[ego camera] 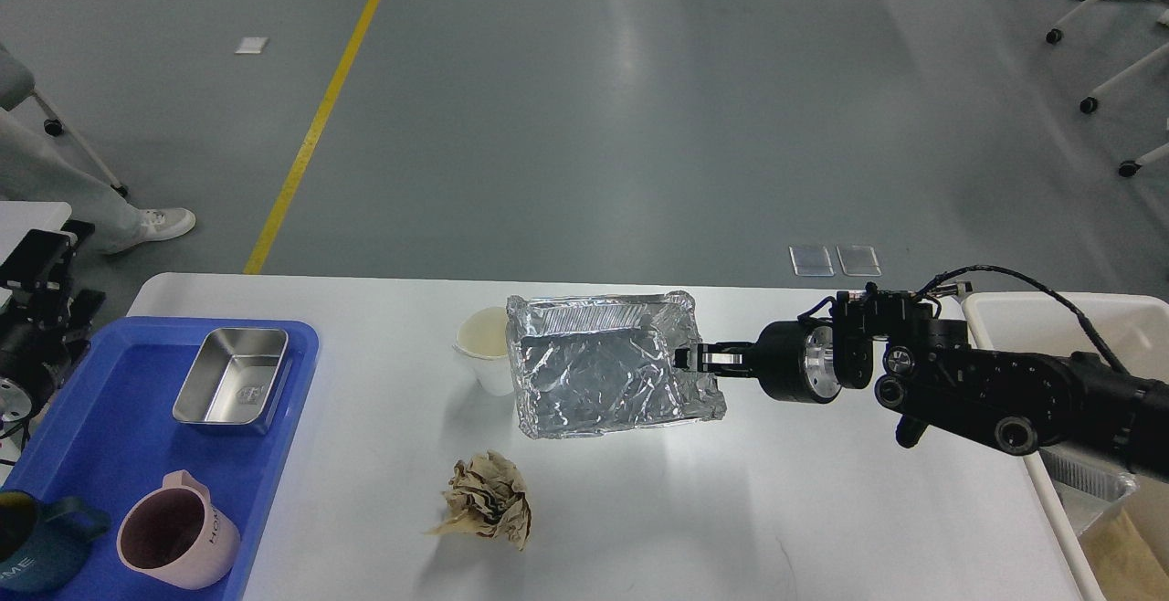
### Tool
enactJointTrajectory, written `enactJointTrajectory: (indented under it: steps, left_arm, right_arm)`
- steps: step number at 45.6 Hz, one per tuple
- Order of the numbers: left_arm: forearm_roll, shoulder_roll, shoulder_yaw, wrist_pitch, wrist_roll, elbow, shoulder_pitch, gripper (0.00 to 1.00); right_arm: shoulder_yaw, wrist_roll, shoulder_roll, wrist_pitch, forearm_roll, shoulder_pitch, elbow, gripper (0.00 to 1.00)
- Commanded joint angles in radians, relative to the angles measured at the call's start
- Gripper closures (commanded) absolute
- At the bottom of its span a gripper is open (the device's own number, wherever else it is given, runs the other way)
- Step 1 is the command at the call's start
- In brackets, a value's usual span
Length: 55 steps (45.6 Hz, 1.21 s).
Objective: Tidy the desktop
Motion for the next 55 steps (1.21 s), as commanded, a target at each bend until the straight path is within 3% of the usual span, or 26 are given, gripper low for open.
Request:
enactJointTrajectory:
  steps: [1,3,5,12,24,34,41,47,55]
  left_arm:
    - [0.010,0.021,0.083,-0.017,0.210,-0.014,-0.007,0.03]
    - [0.022,0.056,0.134,-0.028,0.252,-0.034,-0.024,0.04]
    - [0.038,0.096,0.179,-0.029,0.263,-0.059,-0.043,0.04]
    - [0.102,0.201,0.286,-0.026,0.263,-0.157,-0.058,0.05]
    - [0.314,0.352,0.292,-0.026,0.251,-0.338,-0.029,0.05]
    - [0.398,0.526,0.288,-0.031,0.209,-0.477,-0.027,0.06]
    - [0.441,0.638,0.285,-0.040,0.113,-0.551,-0.038,0.06]
    - [0.473,0.708,0.283,-0.048,0.086,-0.574,-0.066,0.06]
    - [0.476,0.765,0.277,-0.228,0.037,-0.574,-0.259,0.06]
  right_arm:
    - [0.000,0.000,0.001,0.000,-0.002,-0.008,-0.001,1.00]
    - [0.000,0.000,0.001,0.000,-0.002,-0.009,-0.001,1.00]
    - [0.000,0.000,0.001,0.000,-0.004,-0.012,-0.001,1.00]
    - [0.000,0.000,0.006,-0.005,-0.004,-0.014,-0.001,1.00]
    - [0.002,0.002,0.021,-0.005,-0.005,-0.014,-0.015,1.00]
    - [0.002,0.002,0.020,-0.006,-0.005,-0.016,-0.015,1.00]
    - [0.002,0.002,0.020,-0.008,-0.007,-0.014,-0.017,1.00]
    - [0.002,0.000,0.021,-0.008,-0.007,-0.014,-0.017,1.00]
    - [0.003,0.000,0.021,-0.008,-0.007,-0.014,-0.017,1.00]
